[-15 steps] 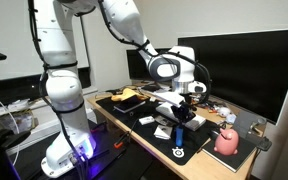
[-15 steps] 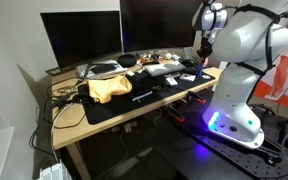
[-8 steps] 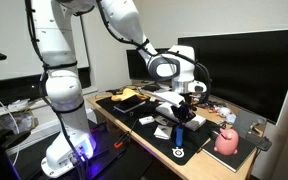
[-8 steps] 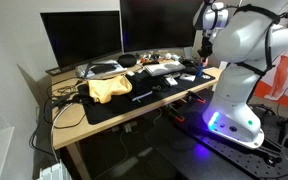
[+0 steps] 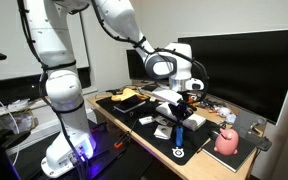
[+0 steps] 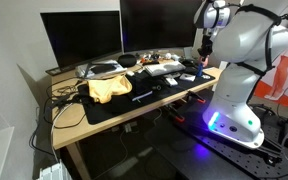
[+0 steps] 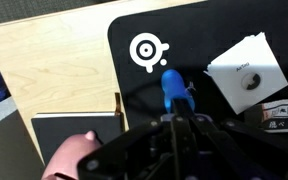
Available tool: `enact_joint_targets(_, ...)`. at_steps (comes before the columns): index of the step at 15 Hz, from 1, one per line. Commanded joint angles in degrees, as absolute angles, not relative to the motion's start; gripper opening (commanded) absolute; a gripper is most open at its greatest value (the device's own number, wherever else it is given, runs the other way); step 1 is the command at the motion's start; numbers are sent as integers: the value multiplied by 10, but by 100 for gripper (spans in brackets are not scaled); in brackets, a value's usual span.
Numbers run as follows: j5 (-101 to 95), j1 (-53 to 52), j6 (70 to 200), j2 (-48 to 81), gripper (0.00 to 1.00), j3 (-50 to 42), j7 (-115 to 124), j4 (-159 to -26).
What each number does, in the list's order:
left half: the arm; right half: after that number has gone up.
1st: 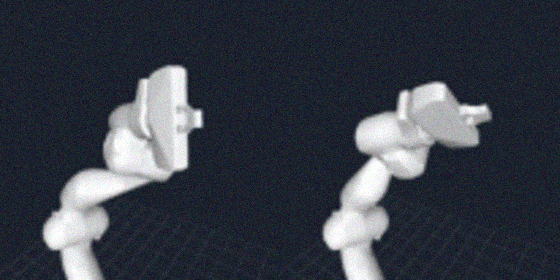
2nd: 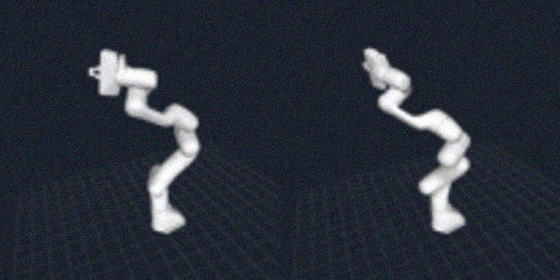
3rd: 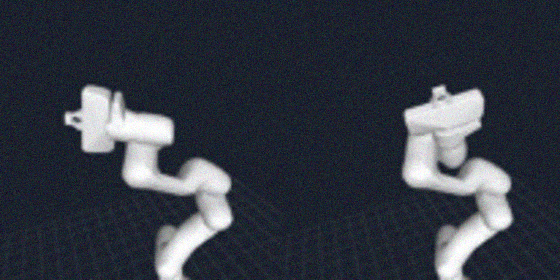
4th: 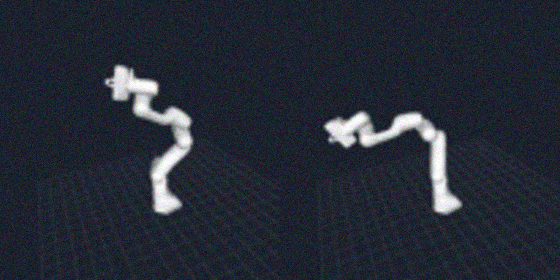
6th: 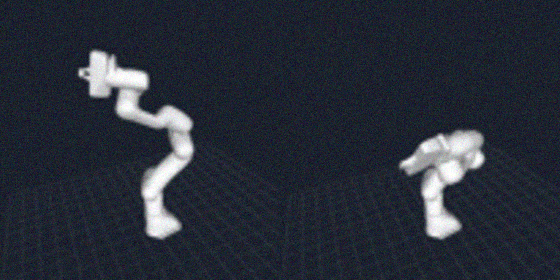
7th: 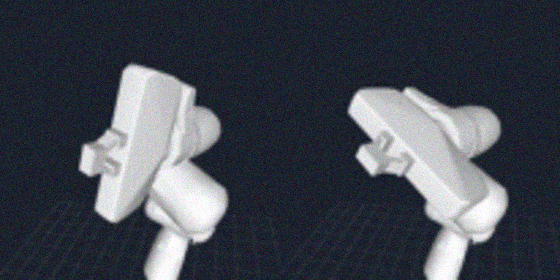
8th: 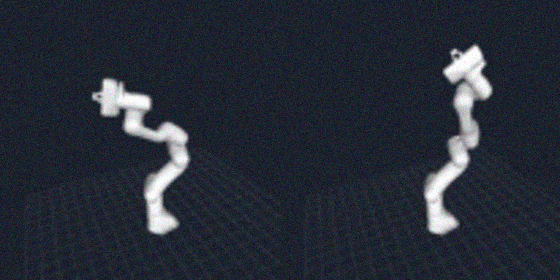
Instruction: Press the top of the blue object
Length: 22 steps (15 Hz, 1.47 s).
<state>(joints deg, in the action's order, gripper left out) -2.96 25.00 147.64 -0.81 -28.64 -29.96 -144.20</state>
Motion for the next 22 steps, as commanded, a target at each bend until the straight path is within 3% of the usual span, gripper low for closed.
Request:
enact_joint_targets(1,-34,255,1474,-29,0,-279,-303,-1460)
enact_joint_targets(22,-23,253,1470,-4,0,-272,-296,-1444)
